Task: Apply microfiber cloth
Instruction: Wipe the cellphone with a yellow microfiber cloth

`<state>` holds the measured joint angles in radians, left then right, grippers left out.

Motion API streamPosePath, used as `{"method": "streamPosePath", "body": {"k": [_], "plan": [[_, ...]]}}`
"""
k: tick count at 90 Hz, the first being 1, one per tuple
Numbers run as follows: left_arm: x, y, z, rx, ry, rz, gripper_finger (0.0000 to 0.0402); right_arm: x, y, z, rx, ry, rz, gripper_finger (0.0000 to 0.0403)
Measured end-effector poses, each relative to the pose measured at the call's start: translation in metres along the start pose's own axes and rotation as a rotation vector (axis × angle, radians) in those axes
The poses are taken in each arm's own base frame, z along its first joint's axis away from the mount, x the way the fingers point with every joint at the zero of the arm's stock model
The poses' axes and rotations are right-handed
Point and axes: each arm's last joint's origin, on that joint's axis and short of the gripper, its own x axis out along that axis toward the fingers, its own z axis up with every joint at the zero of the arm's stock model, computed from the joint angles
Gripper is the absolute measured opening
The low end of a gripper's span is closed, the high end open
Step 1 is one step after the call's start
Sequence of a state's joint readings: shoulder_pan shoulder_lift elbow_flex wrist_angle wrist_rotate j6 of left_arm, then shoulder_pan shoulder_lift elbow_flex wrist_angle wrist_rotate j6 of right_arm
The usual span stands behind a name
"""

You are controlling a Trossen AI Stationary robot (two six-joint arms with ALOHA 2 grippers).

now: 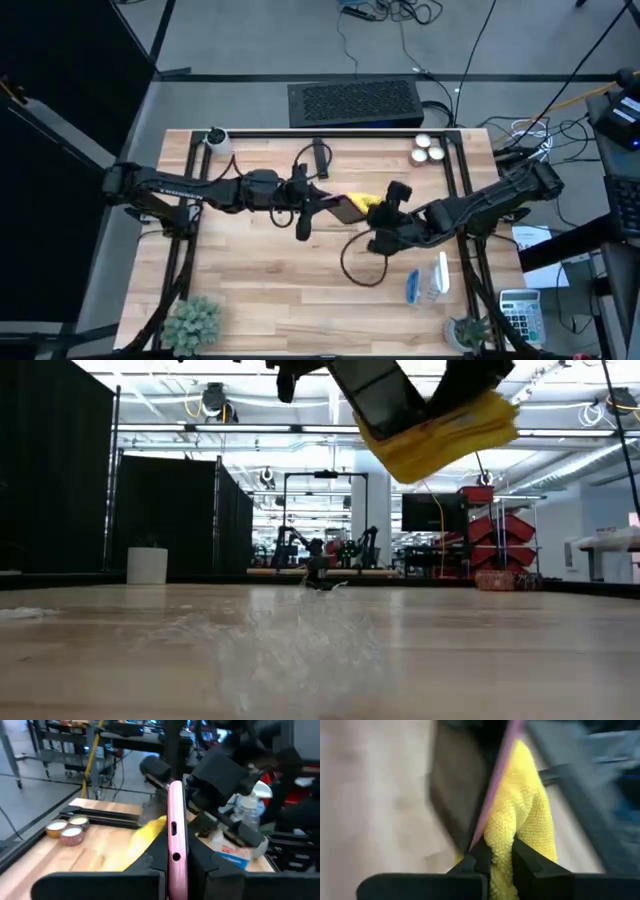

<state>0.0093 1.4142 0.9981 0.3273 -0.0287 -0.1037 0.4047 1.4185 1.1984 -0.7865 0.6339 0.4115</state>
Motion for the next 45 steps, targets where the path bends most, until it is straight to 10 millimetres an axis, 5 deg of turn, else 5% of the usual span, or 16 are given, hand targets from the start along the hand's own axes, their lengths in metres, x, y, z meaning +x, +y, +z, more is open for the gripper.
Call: {"method": "streamPosePath", "body": {"k": [28, 45], "plan": [[-0.005, 0.008, 0.007, 0.012, -0.03, 0.099, 0.001, -0.006, 0.012, 0.005, -0.031, -0.006, 0.219, 0.0015], [-0.004, 0.004, 0.005, 0.006, -0.026, 0.075, 0.001, -0.008, 0.008, 0.028, -0.065, -0.283, -0.063, 0.0015]]}}
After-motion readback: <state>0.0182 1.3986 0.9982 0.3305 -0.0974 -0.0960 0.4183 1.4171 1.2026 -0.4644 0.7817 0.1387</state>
